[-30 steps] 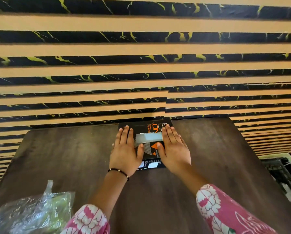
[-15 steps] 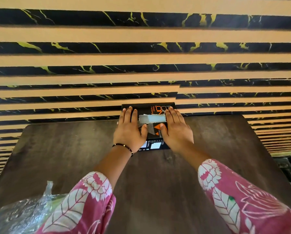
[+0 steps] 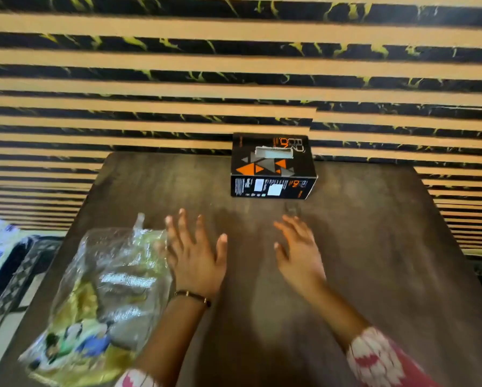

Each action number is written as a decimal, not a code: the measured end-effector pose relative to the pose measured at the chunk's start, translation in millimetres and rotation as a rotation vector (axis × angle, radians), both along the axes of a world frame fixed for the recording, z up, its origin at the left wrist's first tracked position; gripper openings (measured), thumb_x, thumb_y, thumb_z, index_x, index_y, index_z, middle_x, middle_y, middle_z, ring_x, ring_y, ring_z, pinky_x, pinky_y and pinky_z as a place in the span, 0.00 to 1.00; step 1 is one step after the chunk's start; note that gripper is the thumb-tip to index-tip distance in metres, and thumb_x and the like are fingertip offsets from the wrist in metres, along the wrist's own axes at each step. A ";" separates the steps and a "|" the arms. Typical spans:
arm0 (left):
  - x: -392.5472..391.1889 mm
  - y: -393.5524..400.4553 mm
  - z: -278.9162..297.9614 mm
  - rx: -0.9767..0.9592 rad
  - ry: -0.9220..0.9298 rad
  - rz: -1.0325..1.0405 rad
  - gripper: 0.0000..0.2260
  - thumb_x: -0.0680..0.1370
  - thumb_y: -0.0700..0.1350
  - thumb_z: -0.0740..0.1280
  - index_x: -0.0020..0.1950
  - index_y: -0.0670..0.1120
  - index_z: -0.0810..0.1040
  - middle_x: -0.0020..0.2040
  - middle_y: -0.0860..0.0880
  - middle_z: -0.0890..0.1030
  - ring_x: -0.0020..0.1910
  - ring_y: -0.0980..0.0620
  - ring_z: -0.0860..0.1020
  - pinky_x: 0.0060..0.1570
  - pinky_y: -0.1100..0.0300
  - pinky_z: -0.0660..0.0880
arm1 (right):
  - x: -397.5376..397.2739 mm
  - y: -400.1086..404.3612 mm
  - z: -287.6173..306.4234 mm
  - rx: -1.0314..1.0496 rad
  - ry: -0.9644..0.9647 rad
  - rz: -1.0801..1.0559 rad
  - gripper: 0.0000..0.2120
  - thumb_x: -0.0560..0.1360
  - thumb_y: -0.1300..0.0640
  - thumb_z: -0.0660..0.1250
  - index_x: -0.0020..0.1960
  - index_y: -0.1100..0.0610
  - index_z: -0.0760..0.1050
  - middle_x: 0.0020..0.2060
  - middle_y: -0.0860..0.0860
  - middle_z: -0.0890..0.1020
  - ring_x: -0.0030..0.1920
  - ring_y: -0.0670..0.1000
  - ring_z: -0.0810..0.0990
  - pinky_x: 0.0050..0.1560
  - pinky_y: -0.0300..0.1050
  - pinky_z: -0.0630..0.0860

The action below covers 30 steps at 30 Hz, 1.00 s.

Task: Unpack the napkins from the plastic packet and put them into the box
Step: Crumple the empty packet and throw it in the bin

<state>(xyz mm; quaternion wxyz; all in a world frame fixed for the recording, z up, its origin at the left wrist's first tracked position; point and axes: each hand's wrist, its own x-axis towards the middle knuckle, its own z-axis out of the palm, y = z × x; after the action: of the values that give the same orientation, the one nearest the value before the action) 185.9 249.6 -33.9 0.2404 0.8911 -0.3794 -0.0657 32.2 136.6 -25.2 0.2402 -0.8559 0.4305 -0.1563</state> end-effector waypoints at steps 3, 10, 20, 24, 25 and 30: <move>-18.8 65.2 -20.0 0.245 0.028 0.155 0.37 0.72 0.66 0.46 0.75 0.45 0.52 0.76 0.45 0.37 0.69 0.43 0.25 0.60 0.29 0.30 | -33.2 53.0 -26.2 0.124 0.060 0.085 0.21 0.70 0.55 0.60 0.62 0.56 0.74 0.67 0.56 0.72 0.70 0.58 0.66 0.70 0.41 0.55; -48.0 84.7 -20.0 0.456 0.330 0.291 0.37 0.75 0.65 0.51 0.75 0.46 0.43 0.76 0.42 0.39 0.74 0.37 0.38 0.67 0.28 0.43 | -84.3 87.9 -43.1 0.169 0.192 0.128 0.20 0.76 0.55 0.60 0.67 0.54 0.68 0.73 0.53 0.62 0.74 0.53 0.58 0.68 0.36 0.49; -103.1 42.9 33.4 -0.136 0.921 -0.031 0.13 0.81 0.50 0.54 0.38 0.51 0.70 0.43 0.48 0.76 0.44 0.53 0.74 0.51 0.62 0.71 | -121.5 81.5 -46.7 0.245 0.174 -0.007 0.27 0.74 0.54 0.61 0.72 0.55 0.61 0.74 0.52 0.62 0.74 0.51 0.59 0.73 0.43 0.53; -58.0 66.2 10.4 -0.041 0.448 0.206 0.27 0.75 0.62 0.57 0.65 0.44 0.68 0.65 0.39 0.72 0.68 0.39 0.66 0.65 0.41 0.62 | -129.1 81.7 -53.3 0.183 0.220 0.012 0.30 0.72 0.48 0.57 0.73 0.52 0.58 0.75 0.49 0.58 0.75 0.49 0.54 0.74 0.48 0.46; -44.5 74.9 -1.0 0.098 0.294 0.274 0.30 0.75 0.62 0.57 0.70 0.44 0.63 0.71 0.40 0.65 0.73 0.38 0.57 0.68 0.37 0.53 | -129.7 83.0 -55.0 0.168 0.245 0.029 0.31 0.72 0.47 0.56 0.74 0.51 0.56 0.75 0.48 0.56 0.76 0.49 0.52 0.74 0.48 0.44; -28.5 96.7 -20.3 0.226 0.394 0.375 0.34 0.74 0.63 0.57 0.73 0.43 0.57 0.76 0.41 0.53 0.74 0.37 0.47 0.69 0.35 0.44 | -128.5 91.1 -59.2 0.123 0.312 0.071 0.34 0.71 0.40 0.45 0.75 0.49 0.45 0.77 0.47 0.46 0.75 0.46 0.40 0.69 0.47 0.34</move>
<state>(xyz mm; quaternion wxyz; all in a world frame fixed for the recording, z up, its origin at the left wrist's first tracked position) 157.4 346.3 -54.2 0.2165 0.9368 -0.1444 -0.2338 -96.3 227.6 -84.4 0.2280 -0.8681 0.4407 0.0136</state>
